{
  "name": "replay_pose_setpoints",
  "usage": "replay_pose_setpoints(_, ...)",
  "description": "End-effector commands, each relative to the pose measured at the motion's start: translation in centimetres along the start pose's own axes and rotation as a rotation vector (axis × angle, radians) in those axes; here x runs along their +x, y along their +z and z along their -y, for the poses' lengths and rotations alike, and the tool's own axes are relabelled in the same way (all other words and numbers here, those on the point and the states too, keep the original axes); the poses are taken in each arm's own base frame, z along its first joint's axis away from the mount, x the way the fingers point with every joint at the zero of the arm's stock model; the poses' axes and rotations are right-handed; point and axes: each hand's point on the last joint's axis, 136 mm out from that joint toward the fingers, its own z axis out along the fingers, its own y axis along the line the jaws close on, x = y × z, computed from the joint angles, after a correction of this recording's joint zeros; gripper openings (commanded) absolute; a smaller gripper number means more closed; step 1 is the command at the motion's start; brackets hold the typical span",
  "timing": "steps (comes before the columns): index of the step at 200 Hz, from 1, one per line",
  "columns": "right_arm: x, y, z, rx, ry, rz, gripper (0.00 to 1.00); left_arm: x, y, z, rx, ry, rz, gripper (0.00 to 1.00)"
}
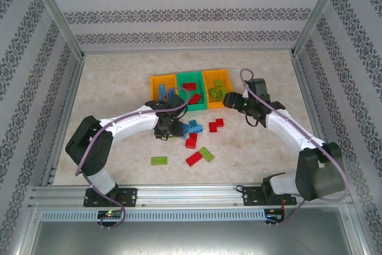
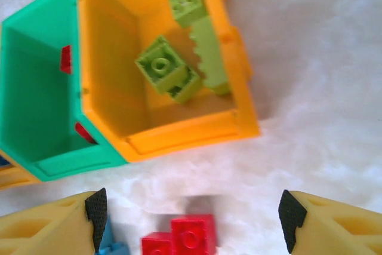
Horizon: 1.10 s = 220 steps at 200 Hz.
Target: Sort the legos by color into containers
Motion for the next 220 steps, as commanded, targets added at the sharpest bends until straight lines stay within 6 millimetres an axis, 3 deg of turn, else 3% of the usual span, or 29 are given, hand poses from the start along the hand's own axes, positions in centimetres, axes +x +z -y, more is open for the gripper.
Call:
replay_pose_setpoints(1, 1.1, -0.8, 2.4, 0.048, 0.014, 0.003, 0.79, -0.6, -1.4, 2.4, 0.054, 0.062, 0.011, 0.62)
replay_pose_setpoints(25, 2.5, -1.2, 3.9, 0.071, 0.033, -0.002, 0.8, -2.2, -1.8, 5.3, 0.123, 0.091, 0.037, 0.62)
replay_pose_setpoints(45, 3.4, -1.4, 4.6, 0.081, 0.042, -0.011, 0.8, -4.0, -2.2, 8.8, 0.202, 0.139, 0.052, 0.62)
replay_pose_setpoints(80, 4.9, -1.7, 5.3, 0.085, 0.065, -0.018, 0.8, -8.3, -3.5, 15.0, 0.31, 0.239, 0.119, 0.62)
replay_pose_setpoints(117, 6.7, -2.0, 5.5, 0.062, 0.089, -0.038, 0.79, -12.6, -3.4, 19.5, 0.372, 0.285, 0.159, 0.63)
replay_pose_setpoints(178, 10.7, -3.5, 2.6, -0.007, -0.033, -0.057, 0.77, -19.0, -0.6, 19.7, 0.43, 0.174, 0.189, 0.65)
replay_pose_setpoints(220, 14.4, -3.9, 0.4, -0.025, -0.158, -0.127, 0.74, -20.6, 0.8, 18.7, 0.444, 0.134, 0.185, 0.76)
